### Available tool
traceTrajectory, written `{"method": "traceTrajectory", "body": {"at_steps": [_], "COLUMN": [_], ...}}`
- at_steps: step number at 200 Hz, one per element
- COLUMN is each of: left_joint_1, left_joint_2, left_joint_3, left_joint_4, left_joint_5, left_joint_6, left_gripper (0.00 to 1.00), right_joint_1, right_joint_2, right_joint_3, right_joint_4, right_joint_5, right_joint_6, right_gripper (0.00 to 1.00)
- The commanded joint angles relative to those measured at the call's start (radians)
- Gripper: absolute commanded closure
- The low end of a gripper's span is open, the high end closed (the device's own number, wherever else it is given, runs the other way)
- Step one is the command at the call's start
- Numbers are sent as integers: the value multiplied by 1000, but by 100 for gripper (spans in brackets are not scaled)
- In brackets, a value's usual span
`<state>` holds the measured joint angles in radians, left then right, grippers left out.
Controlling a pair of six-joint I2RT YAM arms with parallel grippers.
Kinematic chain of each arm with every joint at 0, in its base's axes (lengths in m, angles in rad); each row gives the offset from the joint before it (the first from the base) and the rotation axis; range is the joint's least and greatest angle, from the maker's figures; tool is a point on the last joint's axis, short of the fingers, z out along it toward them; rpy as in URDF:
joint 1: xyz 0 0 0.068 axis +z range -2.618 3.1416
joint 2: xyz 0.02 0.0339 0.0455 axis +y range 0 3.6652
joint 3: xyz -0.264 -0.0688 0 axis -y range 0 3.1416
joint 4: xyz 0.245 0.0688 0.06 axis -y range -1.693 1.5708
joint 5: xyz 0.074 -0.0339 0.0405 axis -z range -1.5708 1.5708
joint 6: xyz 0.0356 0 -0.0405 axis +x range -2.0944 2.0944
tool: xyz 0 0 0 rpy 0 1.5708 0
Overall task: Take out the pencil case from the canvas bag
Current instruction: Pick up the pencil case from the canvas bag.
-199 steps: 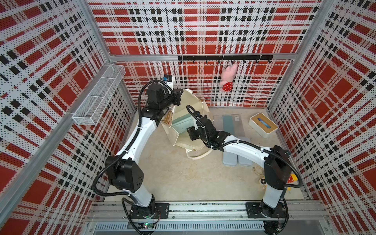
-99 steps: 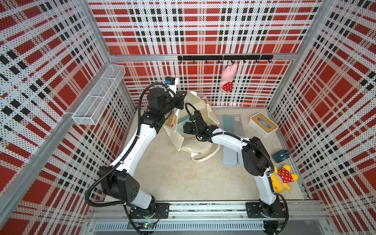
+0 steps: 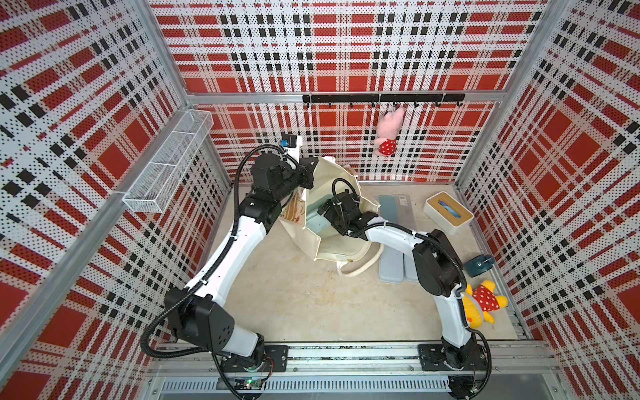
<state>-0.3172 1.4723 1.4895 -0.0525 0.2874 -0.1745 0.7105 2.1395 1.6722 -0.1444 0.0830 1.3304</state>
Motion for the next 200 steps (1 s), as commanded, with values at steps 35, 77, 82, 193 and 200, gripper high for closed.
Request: {"method": "traceTrajectory", "body": {"at_steps": [35,77,82,193,200], "left_joint_1": [-13,-13,-13,-2,-2], "left_joint_2": [-99,-102,-102,-99,-99], "left_joint_3": [10,12,12,26,26], "left_joint_4": [170,172,171,157,157], "left_joint_5": [-2,3,3,-8,-8], "left_joint_6": [-19,-24,-23,-7,-8], "left_gripper": [100,100,100,100,100], "right_joint_1": [-25,-35,-37,-45,-43], "right_joint_2": [19,33,34,-9,-14], "right_joint_3": [11,2,0,-43,-44], "right_joint_4": [44,87,91,137,141], "right_joint_5": [-1,-15,-17,6,7], "right_joint_6": [93,100,100,23,12], "right_gripper": [1,11,13,29,30]}}
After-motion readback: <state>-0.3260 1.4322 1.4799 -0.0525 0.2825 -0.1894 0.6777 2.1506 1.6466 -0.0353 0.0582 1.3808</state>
